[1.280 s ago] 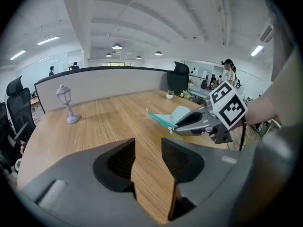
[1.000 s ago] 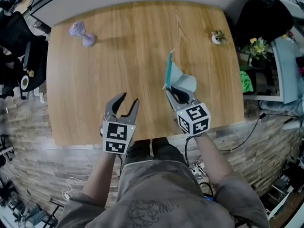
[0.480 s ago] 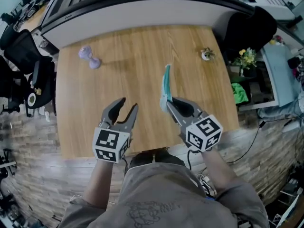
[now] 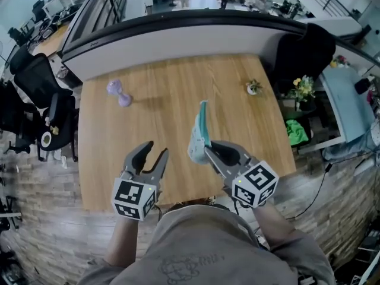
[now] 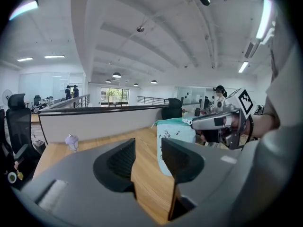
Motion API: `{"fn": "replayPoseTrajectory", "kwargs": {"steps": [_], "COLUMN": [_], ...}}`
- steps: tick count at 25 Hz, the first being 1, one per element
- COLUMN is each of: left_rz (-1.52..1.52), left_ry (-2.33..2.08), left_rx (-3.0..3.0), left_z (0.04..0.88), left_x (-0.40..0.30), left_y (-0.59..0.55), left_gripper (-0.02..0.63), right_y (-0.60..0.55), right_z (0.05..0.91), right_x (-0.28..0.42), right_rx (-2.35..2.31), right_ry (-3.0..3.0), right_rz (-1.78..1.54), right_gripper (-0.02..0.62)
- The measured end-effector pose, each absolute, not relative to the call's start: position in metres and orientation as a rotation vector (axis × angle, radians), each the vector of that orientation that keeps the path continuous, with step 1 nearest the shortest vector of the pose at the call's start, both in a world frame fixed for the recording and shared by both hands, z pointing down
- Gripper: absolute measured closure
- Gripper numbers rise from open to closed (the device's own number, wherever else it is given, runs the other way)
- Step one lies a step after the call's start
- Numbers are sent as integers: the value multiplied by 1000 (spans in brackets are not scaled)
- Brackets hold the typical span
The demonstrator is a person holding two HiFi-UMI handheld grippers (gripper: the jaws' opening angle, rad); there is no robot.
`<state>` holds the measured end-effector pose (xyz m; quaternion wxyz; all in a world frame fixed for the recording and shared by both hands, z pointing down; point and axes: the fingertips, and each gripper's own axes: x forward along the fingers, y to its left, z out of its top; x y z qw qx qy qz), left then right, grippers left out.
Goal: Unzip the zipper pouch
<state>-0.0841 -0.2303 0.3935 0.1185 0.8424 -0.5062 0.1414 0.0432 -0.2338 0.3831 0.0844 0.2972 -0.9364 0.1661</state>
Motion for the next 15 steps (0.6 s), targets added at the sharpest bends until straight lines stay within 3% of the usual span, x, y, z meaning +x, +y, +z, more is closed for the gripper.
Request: {"fn": "replayPoseTrajectory", "kwargs": {"steps": [6, 15], "left_rz": [436, 464], "left_ry": [-1475, -1100], "left_rx": [2529, 2915], "left_z": [380, 348], "left_x": [-78, -17], "left_y": [-222, -199], "left_gripper": [439, 430], "right_y": [-229, -210], "right_z": [376, 362], "right_x": [46, 51], "right_rx": [861, 624], "right_ry": [-2815, -2851], "right_rz": [525, 563], "right_gripper": [538, 538]}}
